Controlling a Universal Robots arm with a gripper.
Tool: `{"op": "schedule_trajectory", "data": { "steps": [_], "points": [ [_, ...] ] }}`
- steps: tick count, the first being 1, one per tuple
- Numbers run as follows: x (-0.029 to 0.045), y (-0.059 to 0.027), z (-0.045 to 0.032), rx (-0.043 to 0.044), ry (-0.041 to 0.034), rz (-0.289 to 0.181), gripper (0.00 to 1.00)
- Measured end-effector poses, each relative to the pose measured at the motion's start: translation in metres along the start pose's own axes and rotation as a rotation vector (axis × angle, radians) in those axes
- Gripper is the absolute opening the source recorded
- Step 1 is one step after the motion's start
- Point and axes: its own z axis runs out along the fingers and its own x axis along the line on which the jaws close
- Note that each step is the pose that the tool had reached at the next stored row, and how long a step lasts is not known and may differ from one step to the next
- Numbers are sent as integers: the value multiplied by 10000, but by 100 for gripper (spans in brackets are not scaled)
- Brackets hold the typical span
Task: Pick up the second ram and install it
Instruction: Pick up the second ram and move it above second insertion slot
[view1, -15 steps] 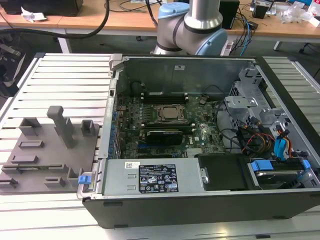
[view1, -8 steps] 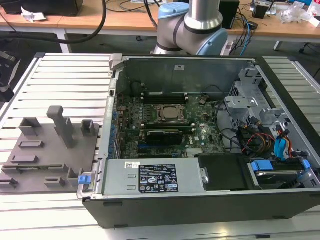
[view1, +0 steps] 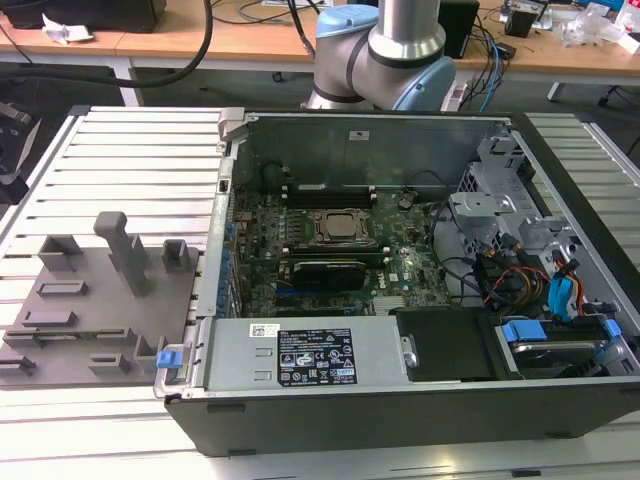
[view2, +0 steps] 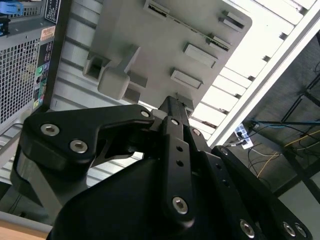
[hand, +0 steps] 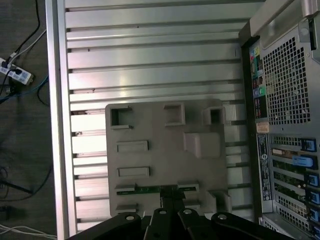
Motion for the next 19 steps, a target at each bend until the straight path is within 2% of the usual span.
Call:
{"op": "schedule_trajectory", "data": {
  "steps": [2, 4, 9, 11, 12, 13, 16, 19],
  "points": [
    [0, 0, 0, -1, 3, -72, 11],
    [0, 0, 0, -18, 34, -764, 11],
    [0, 0, 0, -43, 84, -1852, 11],
    [0, 0, 0, -48, 91, -2023, 11],
    [0, 0, 0, -52, 101, -2236, 11],
    [0, 0, 0, -62, 120, -2661, 11],
    [0, 0, 0, -72, 139, -3075, 11],
    [0, 0, 0, -91, 174, -3871, 11]
  ]
}}
